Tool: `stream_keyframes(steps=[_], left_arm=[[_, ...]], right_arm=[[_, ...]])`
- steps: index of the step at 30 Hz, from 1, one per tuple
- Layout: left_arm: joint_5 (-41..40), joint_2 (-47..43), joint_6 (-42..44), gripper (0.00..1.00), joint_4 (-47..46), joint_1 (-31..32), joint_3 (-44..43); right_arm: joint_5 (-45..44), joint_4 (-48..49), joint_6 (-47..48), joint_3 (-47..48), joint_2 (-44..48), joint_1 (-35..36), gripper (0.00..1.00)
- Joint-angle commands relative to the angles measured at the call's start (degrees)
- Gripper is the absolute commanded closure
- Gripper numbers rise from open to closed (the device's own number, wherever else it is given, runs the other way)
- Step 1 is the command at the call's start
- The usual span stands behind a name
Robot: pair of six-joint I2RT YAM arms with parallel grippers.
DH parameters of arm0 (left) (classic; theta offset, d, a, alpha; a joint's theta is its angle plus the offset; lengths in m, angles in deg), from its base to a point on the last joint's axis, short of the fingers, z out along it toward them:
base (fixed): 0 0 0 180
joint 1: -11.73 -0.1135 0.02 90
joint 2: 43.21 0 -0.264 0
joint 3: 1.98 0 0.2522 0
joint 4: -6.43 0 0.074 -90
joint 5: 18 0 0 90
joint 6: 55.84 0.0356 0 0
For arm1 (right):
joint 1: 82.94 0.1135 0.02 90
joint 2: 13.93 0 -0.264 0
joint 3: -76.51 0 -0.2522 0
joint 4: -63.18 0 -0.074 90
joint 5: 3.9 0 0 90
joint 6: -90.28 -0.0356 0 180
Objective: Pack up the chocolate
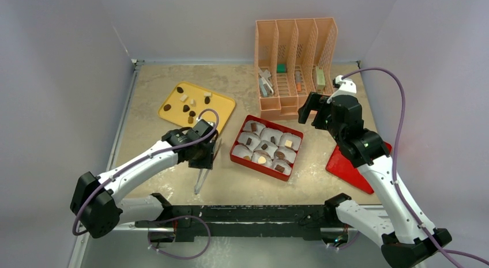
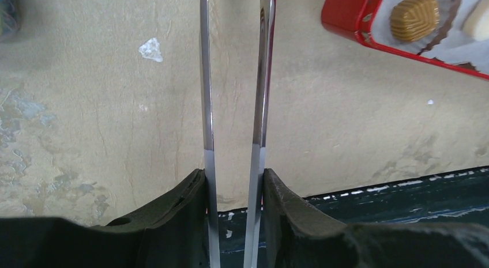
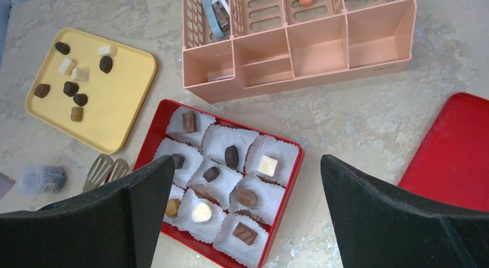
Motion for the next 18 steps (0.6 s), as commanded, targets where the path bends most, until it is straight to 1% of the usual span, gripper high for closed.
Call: stream_keyframes(steps=[1, 5, 10, 14, 18], left_arm=[[-0.5, 1.7, 0.9, 0.64, -3.0, 0.2, 1.8], [-0.8, 4.1, 1.2, 0.63, -3.7, 0.2, 2.4], [0.8, 6.4, 2.3, 0.63, -3.9, 0.2, 2.4], [0.2, 6.8, 3.2, 0.64, -3.7, 0.3, 1.4], [-2.7, 6.7, -1.4, 0.62, -3.7, 0.3, 0.9]], right_arm=[[-0.2, 1.8, 0.4, 0.1, 0.2, -0.1, 0.01], [-0.3, 2.1, 0.7, -0.4, -0.1, -0.2, 0.01], [-0.9, 2.2, 1.2, -0.6, -0.1, -0.2, 0.01], [-1.2, 2.0, 1.5, -0.7, 0.2, -0.2, 0.01], [-1.8, 1.7, 1.9, -0.8, 0.7, -0.2, 0.01]])
